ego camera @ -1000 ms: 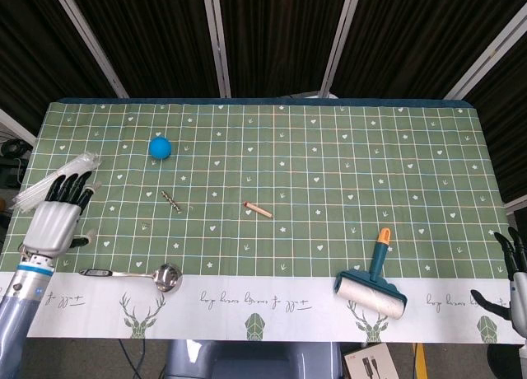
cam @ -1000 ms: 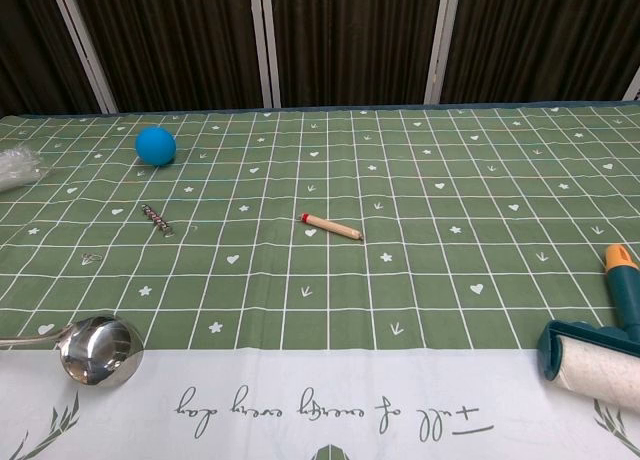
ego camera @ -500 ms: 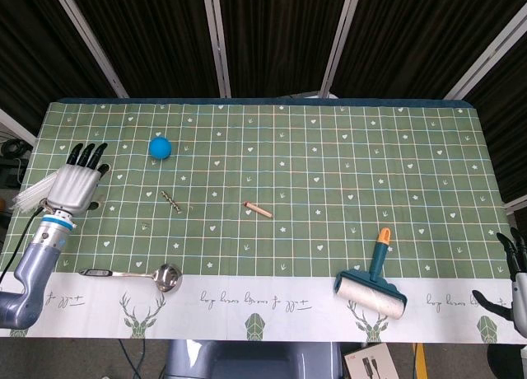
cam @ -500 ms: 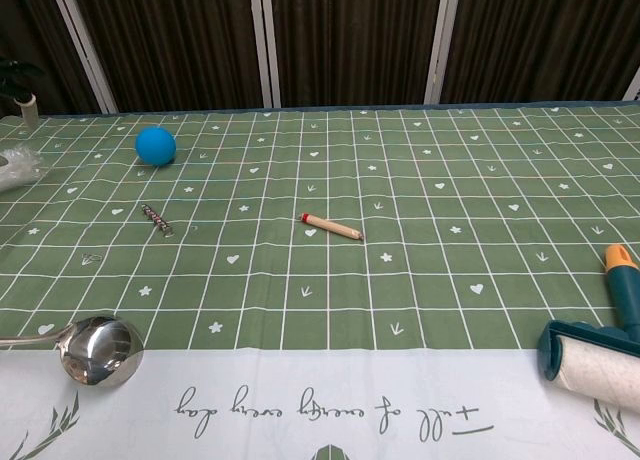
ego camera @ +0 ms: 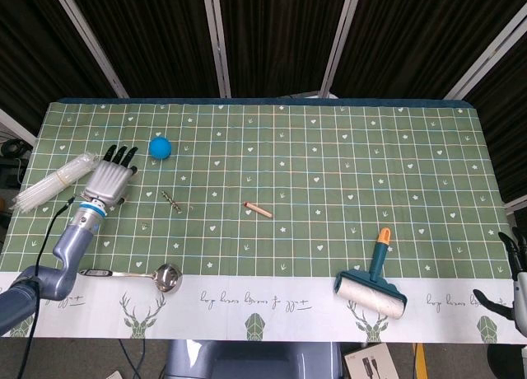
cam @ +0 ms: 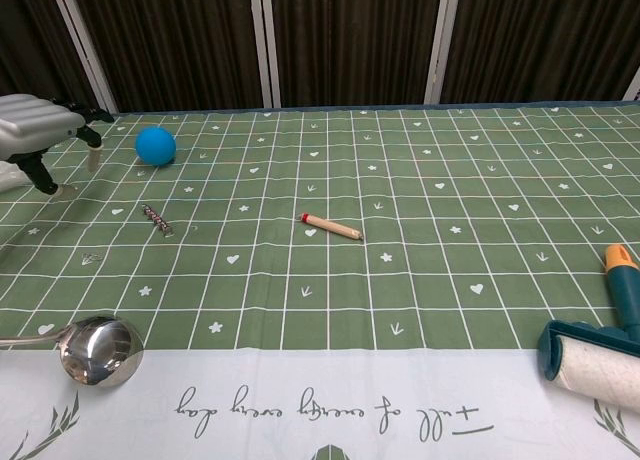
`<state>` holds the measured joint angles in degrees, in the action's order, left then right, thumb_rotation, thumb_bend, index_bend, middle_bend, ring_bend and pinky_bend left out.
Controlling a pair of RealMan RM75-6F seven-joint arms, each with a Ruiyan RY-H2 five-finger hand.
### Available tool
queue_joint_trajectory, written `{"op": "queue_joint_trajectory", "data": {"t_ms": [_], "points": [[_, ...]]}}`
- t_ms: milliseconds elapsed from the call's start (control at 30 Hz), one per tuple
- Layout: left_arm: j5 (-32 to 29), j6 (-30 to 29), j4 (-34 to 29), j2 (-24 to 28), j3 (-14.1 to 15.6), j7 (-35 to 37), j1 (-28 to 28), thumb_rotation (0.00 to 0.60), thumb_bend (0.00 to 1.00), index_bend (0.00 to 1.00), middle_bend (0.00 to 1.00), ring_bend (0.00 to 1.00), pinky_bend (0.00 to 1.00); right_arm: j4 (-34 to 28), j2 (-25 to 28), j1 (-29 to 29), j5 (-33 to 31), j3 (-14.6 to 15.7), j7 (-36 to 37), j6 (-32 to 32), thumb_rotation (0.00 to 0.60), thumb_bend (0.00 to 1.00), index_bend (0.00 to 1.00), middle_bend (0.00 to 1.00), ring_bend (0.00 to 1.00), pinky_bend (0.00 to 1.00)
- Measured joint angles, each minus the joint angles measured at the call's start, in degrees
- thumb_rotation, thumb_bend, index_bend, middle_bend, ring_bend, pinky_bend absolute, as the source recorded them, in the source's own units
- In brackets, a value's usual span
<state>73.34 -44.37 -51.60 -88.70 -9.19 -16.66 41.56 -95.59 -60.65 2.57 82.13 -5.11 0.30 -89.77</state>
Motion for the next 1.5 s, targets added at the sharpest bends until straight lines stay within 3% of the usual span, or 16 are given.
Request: {"op": "queue_joint_trajectory", "data": {"t_ms": [333,767,1500], "points": [[-0.12,3.4,6.53,-6.46,0.55,-0.09,4.02,0.6,0.26,0.46,0.0,0.0,0.0,-0.24,0.35,0.08,-0.27,-0.03,0.89,0.26,0.6,0.0,0.07,0.0,0.0,0.08],[-0.39,5.18,11.18,-10.87,0.98,-0.2,6.66,0.6,0.26,0.49,0.0,0.0,0.0,-0.56,0.42,0.1,-0.82,-0.23,1.11,0.43,0.6,0.0,0.07,0.0,0.0,0.08],[-0.94,6.14,11.93,-12.9,1.74,-1.82,7.77,0.6,0.3,0.54,0.0,0.0,0.0,-0.8,0.51,0.15,-1.12,-0.35,1.43,0.53,0.6,0.0,0.07,0.0,0.0,0.08]]}}
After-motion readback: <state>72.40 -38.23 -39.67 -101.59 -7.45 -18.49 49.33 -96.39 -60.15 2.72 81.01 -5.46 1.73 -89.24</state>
